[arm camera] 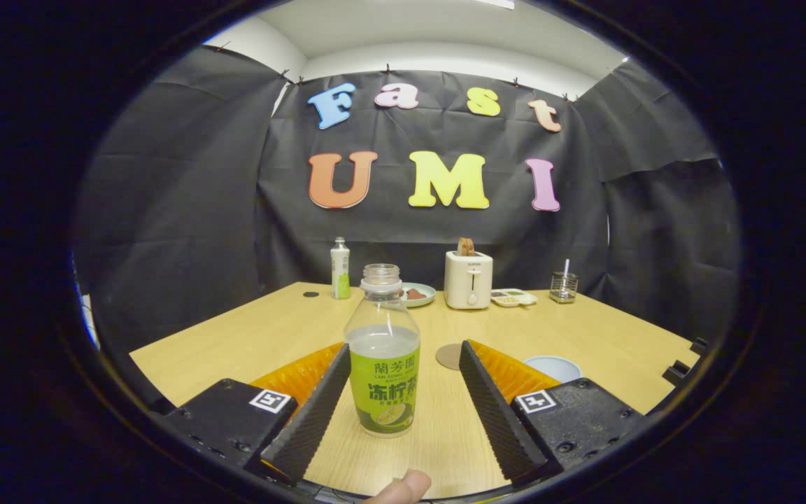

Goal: Take the bottle from table, then pour the juice into the cup, finally place the bottle on the coaster

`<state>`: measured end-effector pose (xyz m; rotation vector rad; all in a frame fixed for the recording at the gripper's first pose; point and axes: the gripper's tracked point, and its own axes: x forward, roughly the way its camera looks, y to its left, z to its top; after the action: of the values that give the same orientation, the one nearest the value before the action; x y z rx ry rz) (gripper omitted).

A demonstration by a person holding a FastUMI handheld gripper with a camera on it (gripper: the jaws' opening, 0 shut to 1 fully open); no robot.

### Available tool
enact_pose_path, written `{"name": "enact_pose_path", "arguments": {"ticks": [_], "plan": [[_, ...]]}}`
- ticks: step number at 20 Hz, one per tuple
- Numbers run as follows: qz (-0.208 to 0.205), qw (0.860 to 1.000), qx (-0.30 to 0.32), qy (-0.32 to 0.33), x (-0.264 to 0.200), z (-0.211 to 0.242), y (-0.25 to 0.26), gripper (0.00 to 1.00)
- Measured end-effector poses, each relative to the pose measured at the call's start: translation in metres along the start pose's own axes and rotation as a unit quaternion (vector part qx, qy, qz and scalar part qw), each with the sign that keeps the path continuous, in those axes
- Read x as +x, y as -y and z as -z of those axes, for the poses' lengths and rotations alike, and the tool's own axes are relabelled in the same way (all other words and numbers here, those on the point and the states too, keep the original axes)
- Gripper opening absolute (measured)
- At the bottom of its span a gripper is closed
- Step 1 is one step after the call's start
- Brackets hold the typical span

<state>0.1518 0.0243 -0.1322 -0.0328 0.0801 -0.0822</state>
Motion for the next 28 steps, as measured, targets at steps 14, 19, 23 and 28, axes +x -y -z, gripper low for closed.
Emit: {"name": "enact_pose_path", "arguments": {"ticks": [14,19,23,28], "plan": [[-0.009,1.0,-0.006,-0.007,0.054,0.019,-0.032,1.0],[0.026,0.999,0.001,-0.021,0.055,0.022,-0.023,0.83],[0.02,0.999,-0.013,-0.03,0.043,0.011,-0.031,0.81],[0.013,1.0,-0.002,-0.026,0.025,-0.015,-0.037,0.81]]}}
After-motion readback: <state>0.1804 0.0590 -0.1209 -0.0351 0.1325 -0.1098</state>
